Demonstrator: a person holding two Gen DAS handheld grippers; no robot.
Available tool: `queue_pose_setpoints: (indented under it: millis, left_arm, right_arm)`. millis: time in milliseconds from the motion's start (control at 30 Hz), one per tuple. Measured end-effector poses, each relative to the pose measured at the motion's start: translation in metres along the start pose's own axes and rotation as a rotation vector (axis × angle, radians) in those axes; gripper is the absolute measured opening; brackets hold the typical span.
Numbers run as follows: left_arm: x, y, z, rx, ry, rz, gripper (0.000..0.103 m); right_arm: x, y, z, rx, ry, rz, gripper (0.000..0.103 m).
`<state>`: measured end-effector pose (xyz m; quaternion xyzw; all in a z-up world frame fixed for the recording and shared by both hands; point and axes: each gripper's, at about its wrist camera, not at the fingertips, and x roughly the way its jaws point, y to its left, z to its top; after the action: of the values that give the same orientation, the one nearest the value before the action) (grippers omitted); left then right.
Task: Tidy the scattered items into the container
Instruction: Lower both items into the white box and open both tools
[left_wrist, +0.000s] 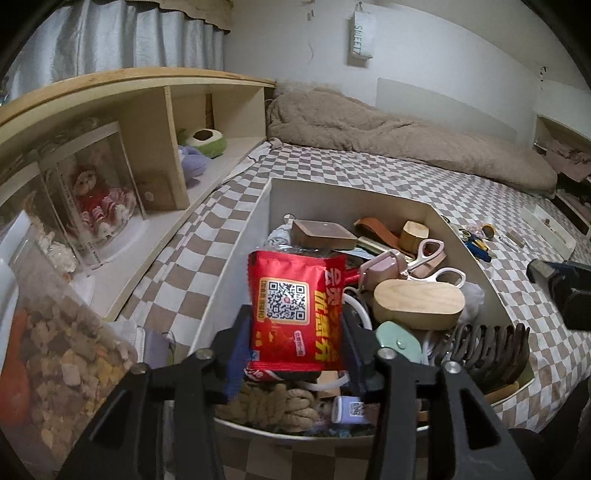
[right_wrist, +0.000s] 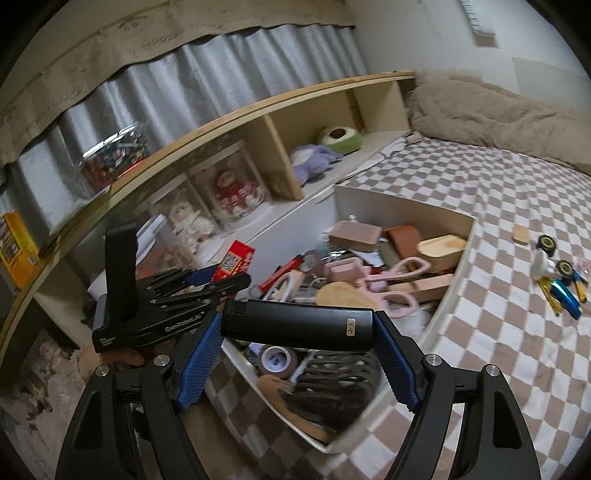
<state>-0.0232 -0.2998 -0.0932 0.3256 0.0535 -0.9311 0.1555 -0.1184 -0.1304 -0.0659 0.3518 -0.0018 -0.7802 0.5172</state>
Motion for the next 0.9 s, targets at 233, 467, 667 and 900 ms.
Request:
queue_pose_setpoints:
  millis: [233,467,667,900]
  left_arm:
    - [-0.004,0.010,-0.005,-0.023,-0.009,0.001,0.063]
    - [-0.008,0.012,-0.005,-0.045,-0.024,-0.045,0.084]
    - [-0.013,0.012,0.000,-0.046,-0.051,-0.041,0.085]
    - [-0.027,0.015,0.004,-0.055,-0.091,-0.040,0.085]
  right_arm:
    - [0.021,0.013,-0.001,-0.019,0.042,0.012,0.080]
    - [0.035,0.020,-0.003,-0.025,0.071,0.019,0.080]
    - [0.041,0.018,-0.003,-0.018,0.084,0.017,0.080]
    - [0.051,0.018,-0.005,-0.006,0.105,0.020,0.080]
